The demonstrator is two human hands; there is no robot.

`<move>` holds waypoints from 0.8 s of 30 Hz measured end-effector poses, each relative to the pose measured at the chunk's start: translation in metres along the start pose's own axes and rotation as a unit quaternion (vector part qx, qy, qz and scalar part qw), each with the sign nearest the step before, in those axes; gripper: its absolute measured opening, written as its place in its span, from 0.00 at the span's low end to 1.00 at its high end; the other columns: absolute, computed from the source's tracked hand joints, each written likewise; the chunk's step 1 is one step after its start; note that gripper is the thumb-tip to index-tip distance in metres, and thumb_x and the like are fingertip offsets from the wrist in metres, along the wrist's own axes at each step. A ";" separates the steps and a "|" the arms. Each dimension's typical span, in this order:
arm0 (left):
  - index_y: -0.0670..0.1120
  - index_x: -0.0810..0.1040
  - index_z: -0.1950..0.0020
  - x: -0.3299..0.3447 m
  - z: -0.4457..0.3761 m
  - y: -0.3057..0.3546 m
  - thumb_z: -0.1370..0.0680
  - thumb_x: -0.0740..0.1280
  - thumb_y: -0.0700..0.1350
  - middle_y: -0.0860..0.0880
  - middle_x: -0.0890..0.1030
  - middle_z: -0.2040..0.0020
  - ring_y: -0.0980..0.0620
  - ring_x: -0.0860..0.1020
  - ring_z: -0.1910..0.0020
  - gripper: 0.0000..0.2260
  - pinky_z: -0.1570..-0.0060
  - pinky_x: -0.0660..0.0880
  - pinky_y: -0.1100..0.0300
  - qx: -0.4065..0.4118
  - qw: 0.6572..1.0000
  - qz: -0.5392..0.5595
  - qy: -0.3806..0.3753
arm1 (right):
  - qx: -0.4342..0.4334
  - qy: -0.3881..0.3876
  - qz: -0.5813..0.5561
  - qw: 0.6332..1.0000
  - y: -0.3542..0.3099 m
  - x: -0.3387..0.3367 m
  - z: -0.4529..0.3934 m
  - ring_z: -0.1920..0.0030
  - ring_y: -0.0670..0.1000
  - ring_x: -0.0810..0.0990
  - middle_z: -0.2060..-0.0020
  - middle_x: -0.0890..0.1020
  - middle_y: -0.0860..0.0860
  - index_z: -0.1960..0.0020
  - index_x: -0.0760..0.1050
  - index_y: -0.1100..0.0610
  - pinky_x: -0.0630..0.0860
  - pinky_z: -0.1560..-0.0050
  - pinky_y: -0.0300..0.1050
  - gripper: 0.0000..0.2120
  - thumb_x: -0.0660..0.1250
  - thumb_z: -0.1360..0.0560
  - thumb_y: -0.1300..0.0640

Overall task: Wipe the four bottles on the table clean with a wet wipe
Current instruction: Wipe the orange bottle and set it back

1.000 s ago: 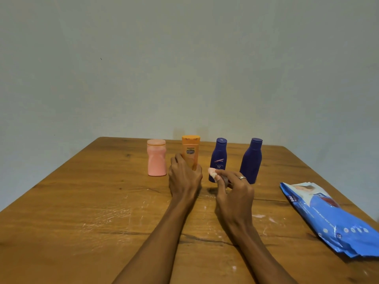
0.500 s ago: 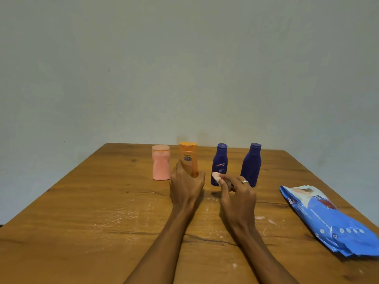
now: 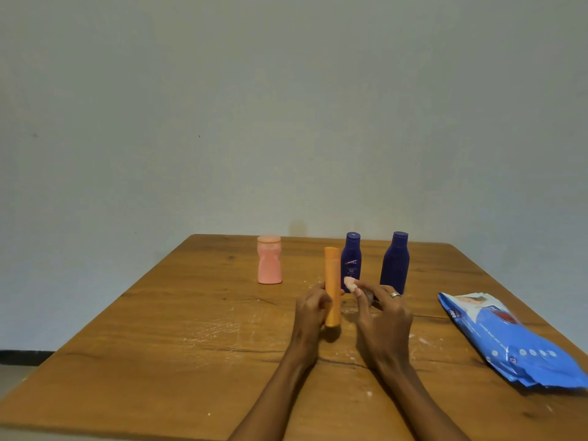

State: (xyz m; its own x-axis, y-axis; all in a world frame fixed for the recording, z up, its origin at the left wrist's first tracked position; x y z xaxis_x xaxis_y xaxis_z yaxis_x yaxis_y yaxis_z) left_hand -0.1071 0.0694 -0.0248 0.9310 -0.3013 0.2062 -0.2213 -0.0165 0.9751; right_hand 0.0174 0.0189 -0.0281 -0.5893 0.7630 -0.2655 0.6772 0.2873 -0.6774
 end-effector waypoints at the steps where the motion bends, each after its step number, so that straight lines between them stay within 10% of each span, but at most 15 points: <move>1: 0.44 0.78 0.37 0.000 0.003 0.000 0.25 0.64 0.49 0.39 0.80 0.40 0.40 0.78 0.41 0.18 0.40 0.75 0.43 -0.035 0.999 0.030 -0.003 | -0.003 -0.006 -0.001 1.000 -0.002 -0.003 0.003 0.48 0.41 0.78 0.50 0.81 0.44 0.40 0.80 0.49 0.76 0.53 0.33 0.12 0.70 0.23 0.56; 12: 0.48 0.75 0.39 0.005 0.018 0.010 0.18 0.55 0.62 0.39 0.81 0.41 0.38 0.78 0.40 0.21 0.32 0.69 0.34 -0.124 0.983 0.119 -0.064 | -0.047 -0.103 0.004 0.994 -0.016 -0.027 0.032 0.43 0.37 0.76 0.46 0.78 0.39 0.41 0.80 0.44 0.78 0.47 0.35 0.12 0.69 0.22 0.56; 24: 0.46 0.74 0.35 -0.001 0.022 0.006 0.21 0.63 0.55 0.36 0.77 0.34 0.35 0.75 0.34 0.19 0.33 0.68 0.31 -0.181 0.941 0.252 -0.133 | -0.064 -0.047 0.014 0.997 -0.021 -0.027 0.024 0.44 0.39 0.76 0.44 0.79 0.45 0.40 0.79 0.49 0.73 0.48 0.31 0.13 0.70 0.23 0.56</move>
State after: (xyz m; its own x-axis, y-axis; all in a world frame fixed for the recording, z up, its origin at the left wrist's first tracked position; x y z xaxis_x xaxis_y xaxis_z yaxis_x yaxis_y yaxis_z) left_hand -0.1152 0.0488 -0.0209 0.6175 -0.4130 0.6694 -0.4568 0.5045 0.7327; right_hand 0.0090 -0.0217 -0.0229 -0.6040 0.7154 -0.3512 0.7411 0.3421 -0.5777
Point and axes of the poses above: each hand's wrist, its own z-axis away from the middle knuckle, its own x-axis out of the palm, y = z × x, the point moved 1 cm from there along -z, towards the middle knuckle
